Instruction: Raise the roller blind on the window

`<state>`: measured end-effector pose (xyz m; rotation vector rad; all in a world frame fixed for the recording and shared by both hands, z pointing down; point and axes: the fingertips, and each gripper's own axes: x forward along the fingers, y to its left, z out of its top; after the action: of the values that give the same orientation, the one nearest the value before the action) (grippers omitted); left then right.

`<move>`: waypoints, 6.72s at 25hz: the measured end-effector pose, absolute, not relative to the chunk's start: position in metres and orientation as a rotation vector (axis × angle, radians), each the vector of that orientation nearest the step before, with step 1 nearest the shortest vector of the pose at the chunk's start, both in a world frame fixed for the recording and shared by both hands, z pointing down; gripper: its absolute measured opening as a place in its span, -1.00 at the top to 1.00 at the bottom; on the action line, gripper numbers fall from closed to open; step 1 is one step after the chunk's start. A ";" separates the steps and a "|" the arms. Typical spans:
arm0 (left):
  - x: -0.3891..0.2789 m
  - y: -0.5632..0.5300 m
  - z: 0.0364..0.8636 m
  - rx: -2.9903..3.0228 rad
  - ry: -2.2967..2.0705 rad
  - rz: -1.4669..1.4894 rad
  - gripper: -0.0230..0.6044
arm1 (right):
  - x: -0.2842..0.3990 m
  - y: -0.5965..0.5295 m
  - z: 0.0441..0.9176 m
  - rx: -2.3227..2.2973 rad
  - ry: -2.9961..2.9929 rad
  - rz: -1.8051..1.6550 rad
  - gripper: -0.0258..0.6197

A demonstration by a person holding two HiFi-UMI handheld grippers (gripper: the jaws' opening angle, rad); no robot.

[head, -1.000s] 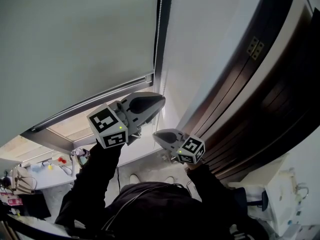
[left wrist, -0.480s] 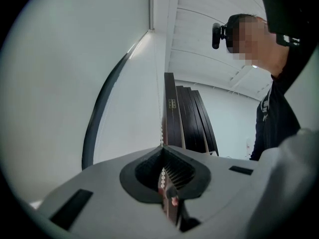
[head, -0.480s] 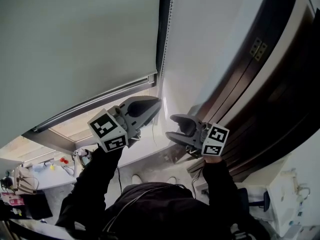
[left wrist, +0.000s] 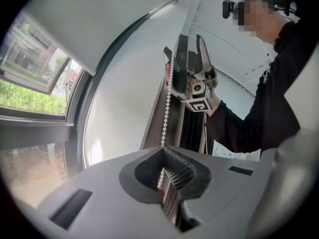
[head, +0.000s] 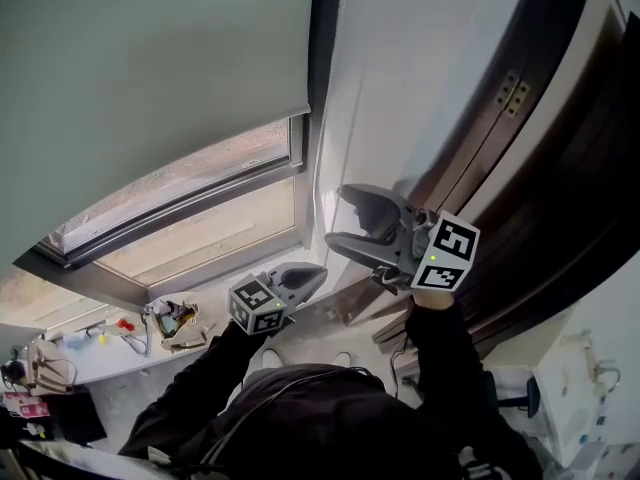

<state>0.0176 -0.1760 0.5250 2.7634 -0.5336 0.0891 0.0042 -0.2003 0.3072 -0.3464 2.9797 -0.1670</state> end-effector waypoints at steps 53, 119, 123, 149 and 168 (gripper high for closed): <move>-0.004 -0.198 0.344 3.037 -0.557 -0.222 0.83 | -0.028 -0.168 0.519 -0.399 3.169 -0.496 0.91; -0.016 -0.186 0.335 3.095 -0.592 -0.299 0.49 | -0.035 -0.156 0.491 -0.180 3.198 -0.353 0.91; -0.011 -0.188 0.331 3.086 -0.579 -0.291 0.49 | -0.031 -0.154 0.491 -0.188 3.196 -0.348 0.91; 0.006 -0.171 0.467 2.936 -0.492 -0.047 0.91 | 0.009 -0.168 0.374 -0.127 3.032 -0.150 0.11; 0.007 -0.155 0.534 2.862 -0.502 -0.061 0.90 | -0.005 -0.198 0.287 -0.281 2.998 -0.109 0.90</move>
<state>0.0075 -0.1550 0.5339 2.8620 -0.5018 -0.0615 -0.0046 -0.1979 0.2866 -0.2813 2.9985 -0.1088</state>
